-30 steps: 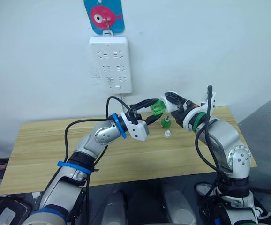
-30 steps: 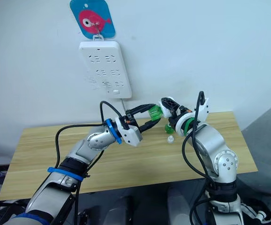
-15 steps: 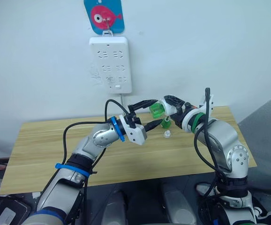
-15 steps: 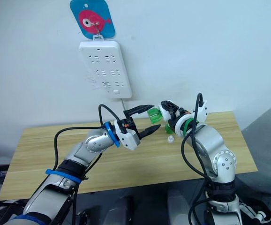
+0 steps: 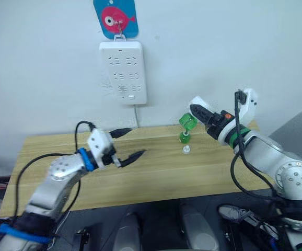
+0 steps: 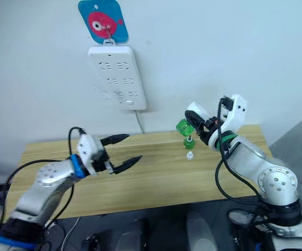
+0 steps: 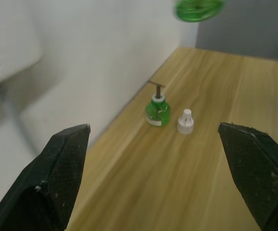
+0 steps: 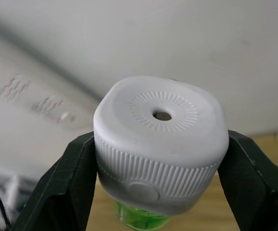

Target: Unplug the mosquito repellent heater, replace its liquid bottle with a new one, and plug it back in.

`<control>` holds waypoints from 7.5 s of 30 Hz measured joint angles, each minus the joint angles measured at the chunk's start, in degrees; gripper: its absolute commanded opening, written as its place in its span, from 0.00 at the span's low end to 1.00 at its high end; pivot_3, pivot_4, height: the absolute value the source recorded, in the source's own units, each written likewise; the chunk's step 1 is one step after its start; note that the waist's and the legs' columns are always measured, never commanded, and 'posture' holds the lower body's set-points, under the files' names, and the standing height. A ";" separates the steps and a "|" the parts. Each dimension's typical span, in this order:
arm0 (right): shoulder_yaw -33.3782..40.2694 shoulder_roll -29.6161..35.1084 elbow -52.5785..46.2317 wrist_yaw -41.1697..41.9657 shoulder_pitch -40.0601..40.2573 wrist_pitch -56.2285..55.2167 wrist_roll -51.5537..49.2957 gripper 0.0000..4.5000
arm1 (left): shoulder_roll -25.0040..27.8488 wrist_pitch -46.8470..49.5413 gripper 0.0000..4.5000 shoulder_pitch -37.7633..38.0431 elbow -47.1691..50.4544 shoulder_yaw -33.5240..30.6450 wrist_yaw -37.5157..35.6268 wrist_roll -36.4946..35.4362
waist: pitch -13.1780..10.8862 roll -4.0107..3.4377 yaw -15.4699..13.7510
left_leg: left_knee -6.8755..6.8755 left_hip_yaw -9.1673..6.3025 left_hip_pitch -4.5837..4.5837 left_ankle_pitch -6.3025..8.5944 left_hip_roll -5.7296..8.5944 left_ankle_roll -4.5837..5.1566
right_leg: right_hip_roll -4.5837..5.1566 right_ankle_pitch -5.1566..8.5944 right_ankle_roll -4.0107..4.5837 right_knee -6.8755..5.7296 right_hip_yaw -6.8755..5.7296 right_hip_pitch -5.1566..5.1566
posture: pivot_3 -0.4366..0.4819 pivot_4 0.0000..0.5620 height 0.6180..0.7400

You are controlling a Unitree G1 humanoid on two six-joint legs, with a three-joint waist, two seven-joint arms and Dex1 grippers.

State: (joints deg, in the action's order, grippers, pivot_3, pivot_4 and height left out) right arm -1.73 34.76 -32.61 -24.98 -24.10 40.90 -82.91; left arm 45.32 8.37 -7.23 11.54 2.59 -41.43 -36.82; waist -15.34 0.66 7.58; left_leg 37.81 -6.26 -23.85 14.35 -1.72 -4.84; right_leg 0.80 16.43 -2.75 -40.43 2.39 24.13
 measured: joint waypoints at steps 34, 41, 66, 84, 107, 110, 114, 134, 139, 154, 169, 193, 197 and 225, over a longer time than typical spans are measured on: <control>-2.48 3.66 -9.81 34.95 -1.75 4.45 32.69 0.71 | -6.87 16.03 0.80 -32.18 -23.37 -7.83 -8.34 4.66 | 0.08 0.13 -2.27 | 0.07 0.13 -0.01 0.00 0.02 -0.01 | 0.01 -0.01 0.01 0.00 0.04 0.02 | 0.28 0.39 0.88; -1.77 2.47 -9.99 34.94 -1.84 5.60 32.74 0.71 | -9.97 14.55 0.80 -36.03 -28.23 -6.95 -11.09 7.96 | 0.08 0.13 -2.12 | 0.08 0.12 -0.03 -0.01 0.03 -0.01 | 0.02 -0.01 0.01 0.00 0.03 0.02 | 0.26 0.40 0.88; -1.29 0.74 -11.50 35.64 -1.76 7.59 32.53 0.71 | -11.42 11.13 0.80 -40.63 -34.08 -6.78 -17.23 13.18 | 0.08 0.13 -0.99 | 0.13 0.10 0.02 -0.01 0.03 -0.02 | 0.01 -0.01 0.01 -0.18 0.03 0.02 | 0.26 0.39 0.88; -4.29 -3.86 -8.40 35.19 -6.55 10.95 34.67 0.71 | -13.71 17.27 0.29 -40.38 -30.27 -7.42 -17.87 10.88 | 0.08 0.14 -1.24 | 0.15 0.06 -0.04 -0.02 0.10 -0.03 | 0.09 -0.01 0.00 -0.10 -0.01 0.01 | 0.27 0.36 0.88; -9.53 -11.48 5.52 37.13 -18.12 13.33 53.65 0.71 | -13.38 19.17 0.29 -38.11 -25.29 -8.06 -15.56 10.68 | 0.09 0.15 -1.13 | 0.13 0.07 -0.04 -0.02 0.16 -0.03 | 0.18 -0.01 0.00 -0.12 -0.03 0.03 | 0.29 0.35 0.88; -9.76 -11.86 5.90 37.80 -18.36 13.23 55.18 0.71 | -13.26 19.31 0.29 -38.11 -25.27 -8.09 -15.52 10.68 | 0.09 0.14 -1.07 | 0.13 0.07 -0.04 -0.02 0.16 -0.03 | 0.18 -0.01 0.00 -0.13 -0.03 0.03 | 0.29 0.35 0.88; -10.34 -12.34 6.39 38.85 -18.92 13.20 57.19 0.71 | -13.00 19.74 0.29 -38.09 -25.11 -8.15 -15.48 10.69 | 0.09 0.14 -1.00 | 0.16 0.07 0.00 -0.02 0.16 -0.03 | 0.18 -0.01 0.00 -0.22 -0.02 0.03 | 0.29 0.35 0.88; -11.44 -20.28 16.90 42.54 -23.47 9.43 64.15 0.70 | -12.12 22.01 0.29 -36.73 -24.08 -10.02 -14.71 10.89 | 0.10 0.15 0.52 | 0.19 0.05 0.19 -0.21 0.15 -0.13 | 0.16 -0.04 0.05 -0.61 0.00 0.03 | 0.30 0.35 0.88; -11.25 -20.33 18.40 44.39 -24.02 8.50 64.23 0.70 | -11.79 22.23 0.29 -36.21 -23.45 -10.39 -14.49 10.90 | 0.12 0.14 0.56 | 0.18 0.06 0.23 -0.23 0.14 -0.13 | 0.14 -0.05 0.06 -0.65 0.01 0.03 | 0.30 0.35 0.88; -10.12 -16.16 9.09 47.27 -18.59 12.41 63.44 1.00 | -12.82 14.43 0.29 -35.99 -24.90 -8.69 -14.40 12.67 | 0.13 0.16 0.00 | 0.08 0.02 -0.04 -0.20 0.29 -0.10 | 0.33 -0.05 0.05 -0.24 -0.07 0.06 | 0.31 0.36 0.88; -9.75 -12.67 -0.11 51.07 -13.21 15.99 58.87 1.00 | -7.59 8.45 0.99 -31.67 -27.30 -10.05 -9.75 15.94 | 0.13 0.16 0.60 | 0.07 0.02 0.22 -0.23 0.03 -0.08 | 0.02 -0.05 0.06 -0.57 0.01 0.07 | 0.33 0.36 0.88; -15.31 -16.05 1.34 50.88 -10.72 7.15 62.30 0.00 | 0.23 27.31 1.00 10.59 23.90 -20.65 -13.66 -6.82 | 0.14 0.19 -3.02 | -0.10 0.06 0.09 -0.21 0.08 -0.11 | 0.19 -0.03 0.05 -0.21 -0.03 0.07 | 0.42 0.37 0.88; -15.88 -17.28 2.68 49.77 -10.74 6.48 64.37 0.00 | -0.68 26.09 1.00 10.65 24.90 -20.64 -12.44 -7.18 | 0.15 0.19 -3.04 | -0.08 0.07 0.10 -0.21 0.10 -0.10 | 0.19 -0.03 0.05 -0.21 -0.01 0.07 | 0.42 0.37 0.88; -16.37 -24.22 9.06 45.74 -12.40 4.81 71.38 0.00 | -2.76 19.91 1.00 9.14 24.79 -17.34 -8.14 -4.41 | 0.15 0.19 -2.91 | -0.09 0.07 0.09 -0.21 0.09 -0.10 | 0.16 -0.04 0.06 -0.22 -0.01 0.08 | 0.42 0.37 0.88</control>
State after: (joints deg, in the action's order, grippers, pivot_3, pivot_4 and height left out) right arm -18.10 10.54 -23.55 20.76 -36.50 45.71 -11.53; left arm 42.57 28.28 1.91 36.32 -14.76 -49.57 -41.23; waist -15.19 0.85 4.68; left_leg 37.72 -6.19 -23.76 14.14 -1.64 -4.94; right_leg 0.96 16.40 -2.69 -40.65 2.38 24.20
